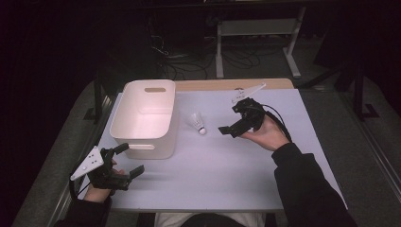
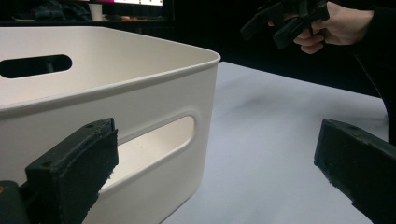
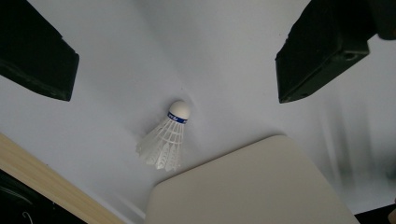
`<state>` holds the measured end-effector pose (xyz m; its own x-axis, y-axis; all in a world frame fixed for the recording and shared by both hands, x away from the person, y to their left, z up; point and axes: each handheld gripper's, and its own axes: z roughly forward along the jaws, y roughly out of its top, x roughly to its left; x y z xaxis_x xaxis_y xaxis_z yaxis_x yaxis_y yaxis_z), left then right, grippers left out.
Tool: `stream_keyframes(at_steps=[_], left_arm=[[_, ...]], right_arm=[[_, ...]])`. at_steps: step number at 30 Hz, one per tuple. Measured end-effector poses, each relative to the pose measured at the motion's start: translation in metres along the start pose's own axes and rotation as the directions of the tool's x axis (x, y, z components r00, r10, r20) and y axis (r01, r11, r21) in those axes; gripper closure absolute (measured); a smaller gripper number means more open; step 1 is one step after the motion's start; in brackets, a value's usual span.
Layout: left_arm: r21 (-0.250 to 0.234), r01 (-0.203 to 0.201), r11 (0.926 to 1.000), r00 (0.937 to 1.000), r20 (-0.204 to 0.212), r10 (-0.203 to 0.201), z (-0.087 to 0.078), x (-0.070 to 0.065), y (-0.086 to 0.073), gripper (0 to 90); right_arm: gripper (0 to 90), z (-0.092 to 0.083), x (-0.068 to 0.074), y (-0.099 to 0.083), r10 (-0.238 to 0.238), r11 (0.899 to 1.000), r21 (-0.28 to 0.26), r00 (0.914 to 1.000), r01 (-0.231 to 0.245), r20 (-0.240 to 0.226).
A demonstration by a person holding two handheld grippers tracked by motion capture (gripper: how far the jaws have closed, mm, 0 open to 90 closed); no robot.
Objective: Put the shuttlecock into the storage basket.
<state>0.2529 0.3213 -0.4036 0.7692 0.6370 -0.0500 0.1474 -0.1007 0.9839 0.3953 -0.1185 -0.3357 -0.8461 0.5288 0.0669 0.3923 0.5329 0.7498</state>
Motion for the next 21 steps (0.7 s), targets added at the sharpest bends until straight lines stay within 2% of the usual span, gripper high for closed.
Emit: stream_keyframes(at_steps=[11, 21], left_arm=[[0.000, 0.000, 1.0000, 1.0000, -0.001, 0.000, 0.000, 0.000, 0.000, 0.0], [-0.001, 0.000, 1.0000, 1.0000, 0.001, 0.000, 0.000, 0.000, 0.000, 0.0]], right_arm=[[0.0, 0.014, -0.003, 0.004, -0.005, 1.000, 0.021, 0.9999, 0.005, -0.012], [0.0, 0.030, -0.002, 0.017, -0.012, 0.999, 0.043, 0.9995, 0.013, -0.028]])
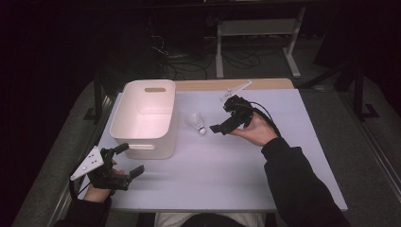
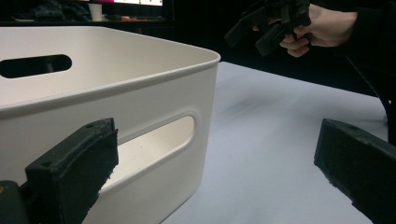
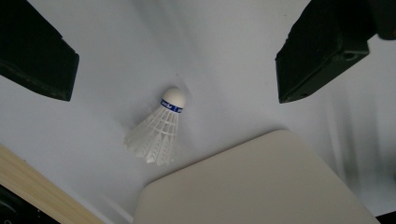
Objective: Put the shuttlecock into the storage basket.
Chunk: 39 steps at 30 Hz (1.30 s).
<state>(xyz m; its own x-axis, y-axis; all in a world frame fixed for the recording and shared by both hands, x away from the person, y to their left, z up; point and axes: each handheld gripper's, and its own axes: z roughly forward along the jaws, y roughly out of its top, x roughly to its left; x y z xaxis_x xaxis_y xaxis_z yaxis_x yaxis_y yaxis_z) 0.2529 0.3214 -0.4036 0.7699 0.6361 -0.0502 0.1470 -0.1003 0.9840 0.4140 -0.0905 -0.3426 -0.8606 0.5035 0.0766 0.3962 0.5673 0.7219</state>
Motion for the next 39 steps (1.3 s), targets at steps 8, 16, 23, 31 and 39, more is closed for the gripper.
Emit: stream_keyframes(at_steps=[8, 16, 23, 31, 39], left_arm=[[-0.001, 0.001, 1.0000, 1.0000, 0.002, -0.001, 0.000, 0.000, 0.000, 0.0], [-0.001, 0.000, 1.0000, 1.0000, 0.007, 0.000, 0.000, 0.000, 0.000, 0.0], [0.000, 0.000, 1.0000, 1.0000, 0.009, 0.000, 0.000, 0.000, 0.000, 0.0], [-0.001, -0.001, 1.0000, 0.9999, 0.011, 0.001, 0.000, 0.000, 0.000, 0.0], [-0.001, -0.001, 1.0000, 0.9999, 0.014, 0.001, 0.000, 0.000, 0.000, 0.0]], right_arm=[[0.0, 0.015, -0.002, 0.010, -0.002, 1.000, 0.018, 0.9999, 0.002, -0.011], [0.0, 0.026, -0.005, 0.015, 0.000, 1.000, 0.031, 0.9997, 0.001, -0.026], [0.0, 0.036, -0.008, 0.016, 0.005, 0.999, 0.039, 0.9993, -0.004, -0.038], [0.0, 0.043, -0.013, 0.014, 0.015, 0.999, 0.042, 0.9991, -0.014, -0.038], [0.0, 0.054, -0.021, 0.010, 0.035, 0.998, 0.060, 0.9986, -0.033, -0.040]])
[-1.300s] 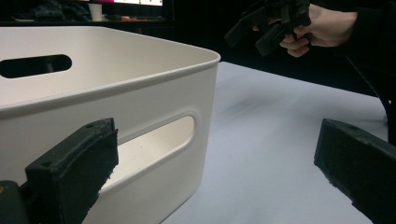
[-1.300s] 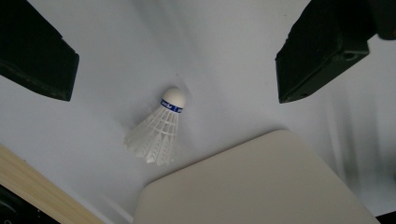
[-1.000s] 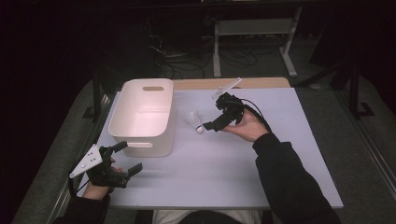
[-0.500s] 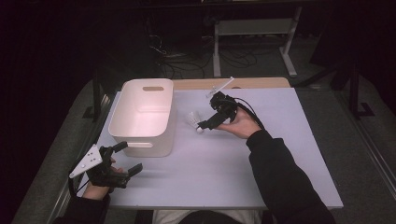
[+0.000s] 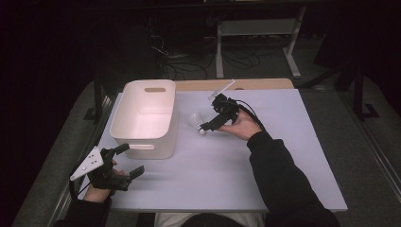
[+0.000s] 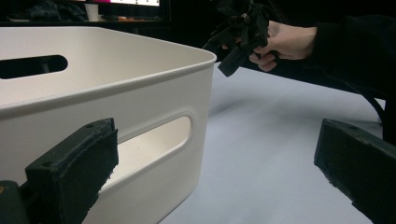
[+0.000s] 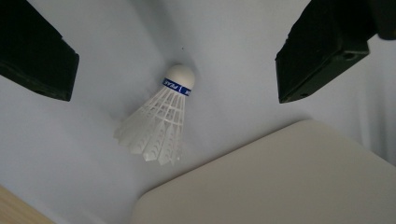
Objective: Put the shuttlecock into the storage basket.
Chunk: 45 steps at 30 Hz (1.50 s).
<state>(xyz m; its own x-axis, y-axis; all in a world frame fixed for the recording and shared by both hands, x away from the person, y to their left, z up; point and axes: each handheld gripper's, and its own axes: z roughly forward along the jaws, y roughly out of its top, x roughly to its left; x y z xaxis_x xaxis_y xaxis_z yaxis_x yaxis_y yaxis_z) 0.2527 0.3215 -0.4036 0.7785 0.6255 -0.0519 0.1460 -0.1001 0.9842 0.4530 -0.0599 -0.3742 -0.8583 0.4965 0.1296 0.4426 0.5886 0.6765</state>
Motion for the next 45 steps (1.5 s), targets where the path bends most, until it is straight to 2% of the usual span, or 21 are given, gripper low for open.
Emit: stream_keyframes(at_steps=[4, 25, 28, 34, 37, 45], left_arm=[[0.000, 0.000, 1.0000, 1.0000, 0.000, 0.000, 0.000, 0.000, 0.000, 0.0], [-0.001, 0.001, 1.0000, 1.0000, 0.002, -0.001, 0.000, 0.000, 0.000, 0.0], [-0.001, 0.000, 1.0000, 1.0000, 0.002, 0.000, 0.000, 0.000, 0.000, 0.0], [-0.001, 0.000, 1.0000, 1.0000, 0.002, 0.000, 0.000, 0.000, 0.000, 0.0], [-0.001, 0.000, 1.0000, 1.0000, 0.002, 0.000, 0.000, 0.000, 0.000, 0.0], [-0.001, -0.001, 1.0000, 1.0000, 0.003, 0.001, 0.000, 0.000, 0.000, 0.0]], right_arm=[[0.0, 0.002, -0.002, -0.001, 0.003, 1.000, 0.004, 1.0000, -0.003, 0.001], [0.0, 0.023, -0.027, -0.013, 0.080, 0.996, 0.041, 0.9968, -0.080, 0.007], [0.0, 0.033, -0.034, -0.017, 0.109, 0.993, 0.050, 0.9940, -0.109, 0.001], [0.0, 0.039, -0.035, -0.019, 0.120, 0.991, 0.058, 0.9928, -0.120, -0.001], [0.0, 0.048, -0.033, -0.020, 0.116, 0.990, 0.076, 0.9933, -0.115, -0.007], [0.0, 0.056, -0.028, -0.019, 0.108, 0.991, 0.087, 0.9941, -0.107, -0.013]])
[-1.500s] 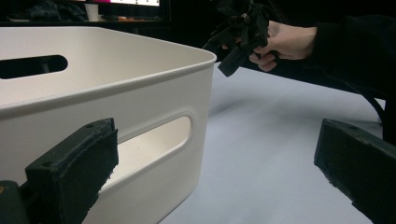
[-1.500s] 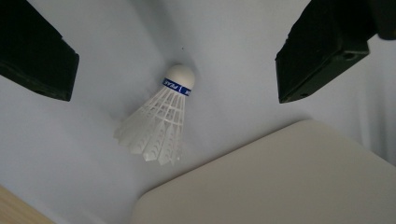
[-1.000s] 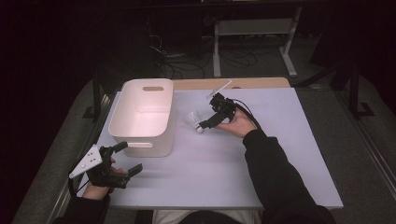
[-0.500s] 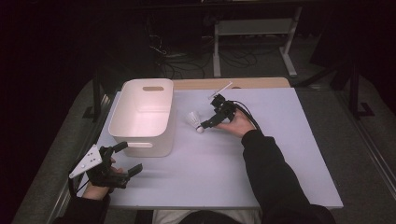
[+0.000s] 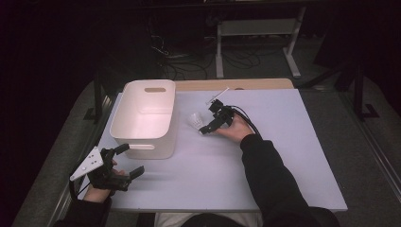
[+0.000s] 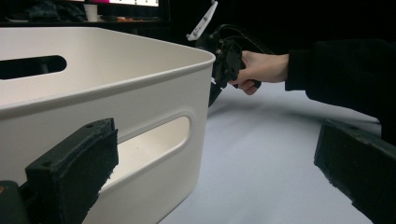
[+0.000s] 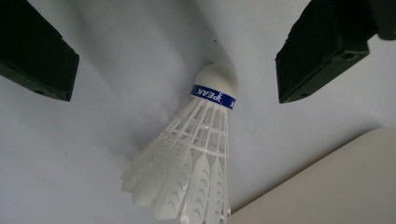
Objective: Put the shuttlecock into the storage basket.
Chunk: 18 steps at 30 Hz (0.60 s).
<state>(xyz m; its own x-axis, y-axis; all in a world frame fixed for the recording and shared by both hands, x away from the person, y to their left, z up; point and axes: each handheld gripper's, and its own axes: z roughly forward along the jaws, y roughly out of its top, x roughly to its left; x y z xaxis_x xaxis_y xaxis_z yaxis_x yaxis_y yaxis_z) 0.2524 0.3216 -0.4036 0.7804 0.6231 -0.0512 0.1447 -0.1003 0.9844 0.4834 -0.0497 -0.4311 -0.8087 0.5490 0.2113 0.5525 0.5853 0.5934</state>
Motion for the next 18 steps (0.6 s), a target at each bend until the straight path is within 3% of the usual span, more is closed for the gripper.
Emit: stream_keyframes(at_steps=[10, 18], left_arm=[[0.000, 0.000, 1.0000, 1.0000, 0.000, 0.000, -0.0001, -0.0002, 0.0000, 0.0], [-0.002, 0.001, 1.0000, 1.0000, -0.001, -0.001, -0.0004, 0.0001, 0.0002, 0.0]], right_arm=[[0.0, 0.0093, 0.0043, 0.0008, -0.005, 1.000, 0.019, 1.0000, 0.006, -0.006], [11.9, 0.0101, 0.0057, 0.0021, 0.007, 1.000, 0.012, 0.9998, -0.007, -0.018]])
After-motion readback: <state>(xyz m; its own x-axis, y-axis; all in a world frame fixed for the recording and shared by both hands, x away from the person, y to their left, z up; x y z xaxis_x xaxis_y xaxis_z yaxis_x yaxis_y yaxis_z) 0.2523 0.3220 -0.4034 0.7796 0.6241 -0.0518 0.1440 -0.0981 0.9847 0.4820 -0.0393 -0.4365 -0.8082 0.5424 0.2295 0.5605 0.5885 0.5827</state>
